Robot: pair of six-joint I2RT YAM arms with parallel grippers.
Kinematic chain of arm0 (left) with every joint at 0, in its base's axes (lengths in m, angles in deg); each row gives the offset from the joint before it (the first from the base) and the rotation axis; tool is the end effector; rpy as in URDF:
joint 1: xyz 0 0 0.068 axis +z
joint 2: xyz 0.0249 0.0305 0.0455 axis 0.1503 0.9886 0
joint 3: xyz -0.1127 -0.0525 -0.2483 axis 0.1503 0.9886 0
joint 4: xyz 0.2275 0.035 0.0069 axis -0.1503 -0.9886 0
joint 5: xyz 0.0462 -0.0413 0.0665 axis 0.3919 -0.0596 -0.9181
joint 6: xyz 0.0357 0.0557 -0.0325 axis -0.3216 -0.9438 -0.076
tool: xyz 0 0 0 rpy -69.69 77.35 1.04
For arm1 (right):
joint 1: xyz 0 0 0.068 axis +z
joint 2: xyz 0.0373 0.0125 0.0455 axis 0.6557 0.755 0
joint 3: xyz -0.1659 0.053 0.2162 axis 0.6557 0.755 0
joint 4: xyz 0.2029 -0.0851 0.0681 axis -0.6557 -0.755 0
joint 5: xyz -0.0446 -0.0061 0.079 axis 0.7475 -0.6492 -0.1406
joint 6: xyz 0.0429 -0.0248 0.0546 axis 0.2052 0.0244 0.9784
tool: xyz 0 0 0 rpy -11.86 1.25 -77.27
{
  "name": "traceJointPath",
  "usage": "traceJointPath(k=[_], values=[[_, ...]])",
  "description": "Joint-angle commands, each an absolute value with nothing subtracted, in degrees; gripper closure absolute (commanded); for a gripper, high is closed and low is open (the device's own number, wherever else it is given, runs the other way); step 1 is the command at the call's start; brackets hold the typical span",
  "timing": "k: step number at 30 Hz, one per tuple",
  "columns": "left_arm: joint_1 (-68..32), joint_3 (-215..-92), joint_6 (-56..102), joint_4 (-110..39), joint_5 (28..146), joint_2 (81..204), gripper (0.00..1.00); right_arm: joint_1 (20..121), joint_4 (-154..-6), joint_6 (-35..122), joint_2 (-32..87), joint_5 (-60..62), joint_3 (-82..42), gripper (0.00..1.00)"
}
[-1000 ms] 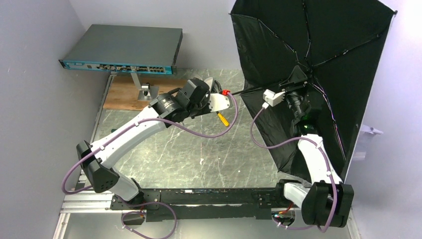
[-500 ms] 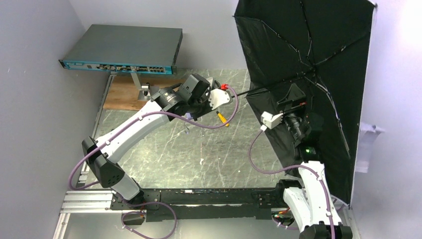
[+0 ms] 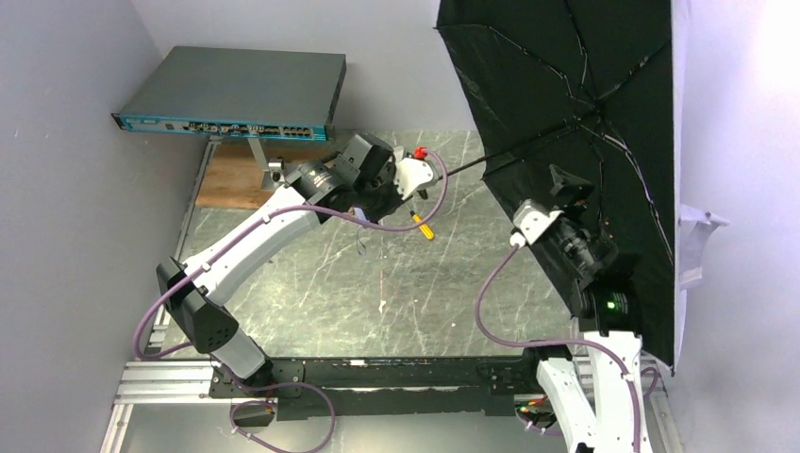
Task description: Open the umbrella
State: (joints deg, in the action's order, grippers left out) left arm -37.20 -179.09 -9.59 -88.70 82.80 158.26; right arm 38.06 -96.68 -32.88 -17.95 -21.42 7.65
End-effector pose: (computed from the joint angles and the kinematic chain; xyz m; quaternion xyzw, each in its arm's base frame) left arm 0.2224 -0.2351 0.3721 0.5163 0.7636 -0.1145 0.3703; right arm 0.1229 0.0249 0.3643 -0.5377 0.4944 -0.2338 0.6417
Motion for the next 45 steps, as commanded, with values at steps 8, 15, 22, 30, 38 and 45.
traceJointPath(k=[8, 15, 22, 30, 38, 45], values=[[-32.78, -173.35, 7.74, -60.45, 105.48, 153.19, 1.0, 38.15, -100.13, 21.97, -22.43, -33.34, 4.46, 0.13], [-33.48, -167.54, 12.5, -45.35, 110.32, 154.13, 1.0, 38.16, -114.21, 8.5, -28.72, -34.1, 10.71, 0.15], [-31.82, -152.55, 27.87, -22.79, 112.1, 155.38, 1.0, 38.16, -123.62, 1.36, -29.9, -28.62, 11.49, 0.17], [-30.62, -144.48, 32.99, -15.55, 104.76, 156.13, 1.0, 38.16, -126.57, 0.53, -30.54, -26.38, 11.67, 0.17], [-26.48, -143.46, 39.32, -9.56, 111.22, 161.49, 1.0, 38.16, -127.65, 0.58, -28.18, -26.19, 10.9, 0.17], [-24.49, -140.03, 35.87, -10.53, 113.62, 161.75, 0.69, 38.16, -127.58, 0.4, -27.27, -25.98, 10.65, 0.17]])
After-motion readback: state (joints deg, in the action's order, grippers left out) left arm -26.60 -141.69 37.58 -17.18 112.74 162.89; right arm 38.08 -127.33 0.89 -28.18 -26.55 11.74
